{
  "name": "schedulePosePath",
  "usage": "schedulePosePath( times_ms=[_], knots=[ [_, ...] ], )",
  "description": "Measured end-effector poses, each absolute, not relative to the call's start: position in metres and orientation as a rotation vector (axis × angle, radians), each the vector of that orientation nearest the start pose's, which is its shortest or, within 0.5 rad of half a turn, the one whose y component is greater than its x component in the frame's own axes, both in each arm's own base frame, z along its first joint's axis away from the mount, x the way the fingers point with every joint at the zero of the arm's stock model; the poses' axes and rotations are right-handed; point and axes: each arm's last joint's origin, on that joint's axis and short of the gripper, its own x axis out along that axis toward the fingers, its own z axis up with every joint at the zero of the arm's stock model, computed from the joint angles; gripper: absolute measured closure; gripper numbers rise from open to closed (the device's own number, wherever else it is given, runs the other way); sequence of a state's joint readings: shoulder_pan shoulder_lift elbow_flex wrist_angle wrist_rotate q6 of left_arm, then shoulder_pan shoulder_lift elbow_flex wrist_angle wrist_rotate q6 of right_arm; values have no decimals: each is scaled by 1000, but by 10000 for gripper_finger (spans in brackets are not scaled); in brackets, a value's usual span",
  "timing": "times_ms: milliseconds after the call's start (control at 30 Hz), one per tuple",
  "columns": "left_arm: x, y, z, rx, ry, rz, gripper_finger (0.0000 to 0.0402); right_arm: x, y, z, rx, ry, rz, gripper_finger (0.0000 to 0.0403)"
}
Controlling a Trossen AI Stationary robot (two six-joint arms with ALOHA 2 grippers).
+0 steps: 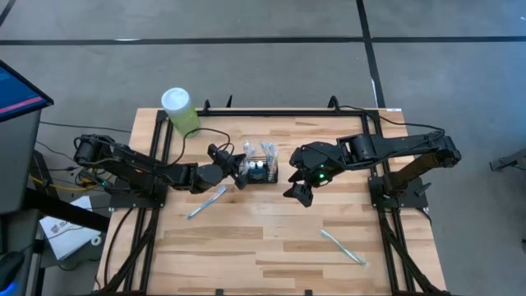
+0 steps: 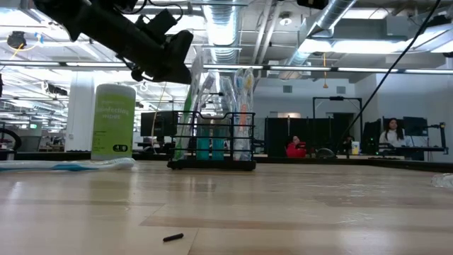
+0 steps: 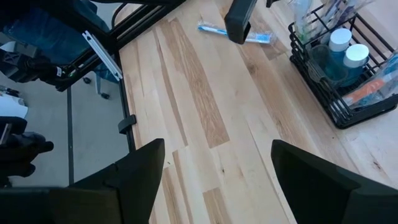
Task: Pick & Place toothbrushing station
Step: Put the purple toothbrush into the black mesh organizer
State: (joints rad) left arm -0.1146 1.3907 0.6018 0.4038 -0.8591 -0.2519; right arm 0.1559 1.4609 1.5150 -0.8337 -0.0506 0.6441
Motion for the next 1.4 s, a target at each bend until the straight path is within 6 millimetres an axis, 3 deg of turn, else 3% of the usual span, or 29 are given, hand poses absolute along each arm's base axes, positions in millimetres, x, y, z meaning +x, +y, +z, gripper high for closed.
schedulePosePath(
  times_ms=[267,600,933,1400],
  knots=[
    [268,-9,198,-49,255,777,402,298,48,371,567,809,-64,117],
    [260,-9,183,-80,281,759,401,298,48,371,567,809,-63,117],
    [263,-11,193,-27,211,757,402,298,48,371,567,809,-64,117],
    [265,-11,185,26,242,796,401,298,48,371,568,808,-65,117]
  ],
)
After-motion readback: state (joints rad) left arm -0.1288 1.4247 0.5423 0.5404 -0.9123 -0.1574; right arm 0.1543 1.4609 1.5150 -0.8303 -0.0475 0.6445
